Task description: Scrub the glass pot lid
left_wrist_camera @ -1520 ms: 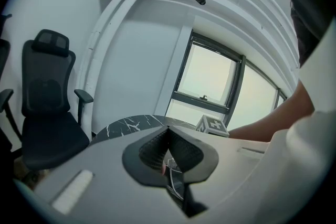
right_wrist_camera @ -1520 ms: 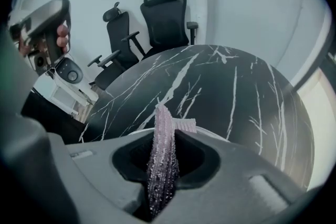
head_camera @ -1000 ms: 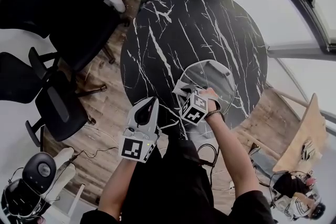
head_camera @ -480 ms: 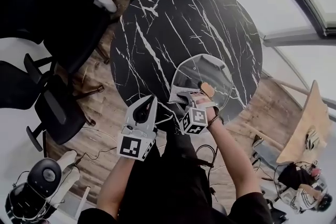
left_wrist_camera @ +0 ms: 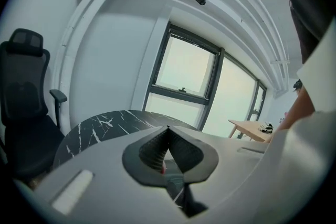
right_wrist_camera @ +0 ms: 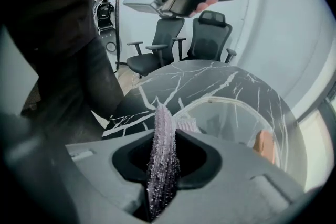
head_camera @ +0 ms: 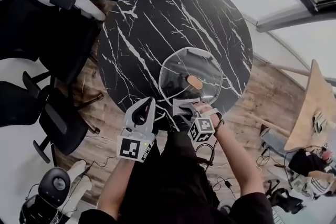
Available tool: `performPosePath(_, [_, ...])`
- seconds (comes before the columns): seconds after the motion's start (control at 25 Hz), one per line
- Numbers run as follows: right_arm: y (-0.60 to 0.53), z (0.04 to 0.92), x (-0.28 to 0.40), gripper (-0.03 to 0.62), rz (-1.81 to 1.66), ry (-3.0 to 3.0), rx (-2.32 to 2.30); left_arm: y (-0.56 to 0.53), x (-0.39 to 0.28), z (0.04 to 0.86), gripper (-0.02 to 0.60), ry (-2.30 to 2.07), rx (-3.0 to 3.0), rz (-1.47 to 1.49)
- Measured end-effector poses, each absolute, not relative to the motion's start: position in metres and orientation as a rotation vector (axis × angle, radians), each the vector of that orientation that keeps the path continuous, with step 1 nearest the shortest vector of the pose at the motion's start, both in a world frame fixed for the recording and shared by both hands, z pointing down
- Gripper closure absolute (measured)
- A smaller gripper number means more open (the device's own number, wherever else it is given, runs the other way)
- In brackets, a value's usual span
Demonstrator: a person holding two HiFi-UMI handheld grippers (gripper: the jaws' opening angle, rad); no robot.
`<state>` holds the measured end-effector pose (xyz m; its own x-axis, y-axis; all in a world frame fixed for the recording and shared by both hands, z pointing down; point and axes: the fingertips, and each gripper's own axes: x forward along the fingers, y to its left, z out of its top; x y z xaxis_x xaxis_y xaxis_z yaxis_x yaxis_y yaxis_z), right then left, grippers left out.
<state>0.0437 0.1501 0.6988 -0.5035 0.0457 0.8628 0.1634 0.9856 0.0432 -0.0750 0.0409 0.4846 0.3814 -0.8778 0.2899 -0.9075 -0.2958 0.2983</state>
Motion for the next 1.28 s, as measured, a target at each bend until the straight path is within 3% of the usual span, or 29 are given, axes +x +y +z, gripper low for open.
performPosePath(0.24, [0.186, 0.682, 0.151, 0.518, 0.364, -2.054, -0.168, 0.04, -0.048, 0.47, 0.578, -1.479, 2.303, 0.13])
performPosePath(0.44, [0.058, 0.63, 0.218, 0.517, 0.38, -2.038, 0.807, 0.033, -0.052, 0.459, 0.578, -1.495, 2.319, 0.14])
performPosePath(0.6, [0.014, 0.613, 0.197, 0.517, 0.419, -2.077, 1.096, 0.03, -0.045, 0.455, 0.578, -1.49, 2.315, 0.125])
performPosePath(0.88, [0.0, 0.623, 0.121, 0.517, 0.269, -2.114, 0.961, 0.026, -0.041, 0.45, 0.578, -1.483, 2.328, 0.124])
performPosePath(1.28, [-0.005, 0.634, 0.08, 0.517, 0.005, -2.045, 0.857, 0.03, -0.055, 0.458, 0.578, -1.501, 2.302, 0.131])
